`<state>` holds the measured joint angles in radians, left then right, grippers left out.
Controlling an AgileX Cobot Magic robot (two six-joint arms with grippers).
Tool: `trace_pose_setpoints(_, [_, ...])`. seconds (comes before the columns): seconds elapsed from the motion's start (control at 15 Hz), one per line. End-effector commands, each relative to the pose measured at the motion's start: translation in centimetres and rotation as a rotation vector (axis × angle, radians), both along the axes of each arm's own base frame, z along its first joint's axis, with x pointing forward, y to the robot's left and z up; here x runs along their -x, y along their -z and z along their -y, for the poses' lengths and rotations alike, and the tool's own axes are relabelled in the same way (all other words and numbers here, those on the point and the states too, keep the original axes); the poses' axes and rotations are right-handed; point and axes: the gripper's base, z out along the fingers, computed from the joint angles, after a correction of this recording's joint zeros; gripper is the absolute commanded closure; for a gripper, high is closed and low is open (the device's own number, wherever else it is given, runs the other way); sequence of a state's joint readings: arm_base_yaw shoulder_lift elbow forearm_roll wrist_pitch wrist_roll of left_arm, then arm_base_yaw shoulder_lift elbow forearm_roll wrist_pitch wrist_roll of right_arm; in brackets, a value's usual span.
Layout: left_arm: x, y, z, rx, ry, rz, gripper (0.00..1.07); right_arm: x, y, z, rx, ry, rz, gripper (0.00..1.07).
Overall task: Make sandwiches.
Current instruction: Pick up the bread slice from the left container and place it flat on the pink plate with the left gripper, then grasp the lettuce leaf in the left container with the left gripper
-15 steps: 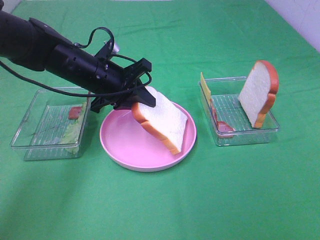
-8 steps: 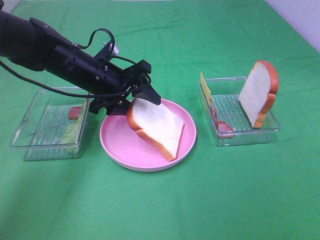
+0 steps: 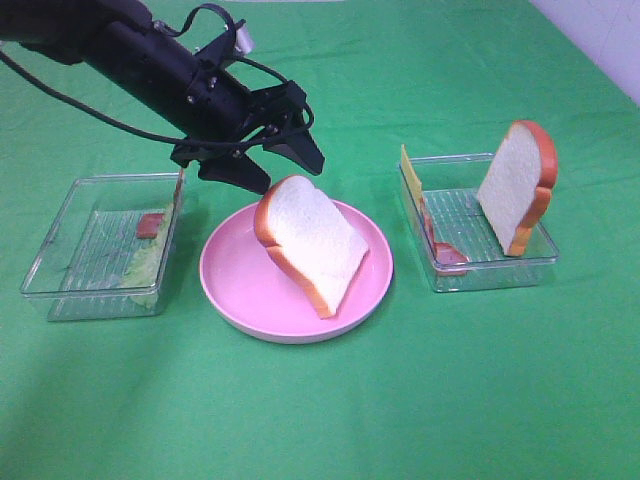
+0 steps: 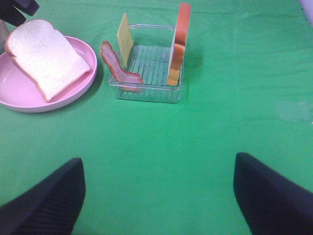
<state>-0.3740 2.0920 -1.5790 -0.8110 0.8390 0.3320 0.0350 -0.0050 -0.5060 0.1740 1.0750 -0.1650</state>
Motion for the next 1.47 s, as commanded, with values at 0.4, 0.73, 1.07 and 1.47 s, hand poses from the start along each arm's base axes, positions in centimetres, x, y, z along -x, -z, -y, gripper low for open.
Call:
trace_pose_setpoints(0.4, [-1.0, -5.0, -1.4, -0.278, -0.046, -0.046, 0.34, 0.2, -0.1, 0.0, 0.007, -0.009, 0.027, 0.29])
trace_pose_setpoints(0.73, [-0.5, -5.4, -3.3, -0.509, -0.037, -0.105, 0.34, 0.2, -0.1, 0.0, 0.007, -0.009, 0.027, 0.29])
trace_pose_setpoints(1.07, [1.4, -6.3, -5.1, -0.572, -0.120, -0.128, 0.40, 0.2, -0.1, 0.0, 0.007, -0.009, 0.027, 0.29])
trace_pose_setpoints(1.47, [2.5, -2.5, -5.3, -0.648, -0.198, -0.278, 0.37, 0.2, -0.1, 0.0, 0.007, -0.008, 0.027, 0.29])
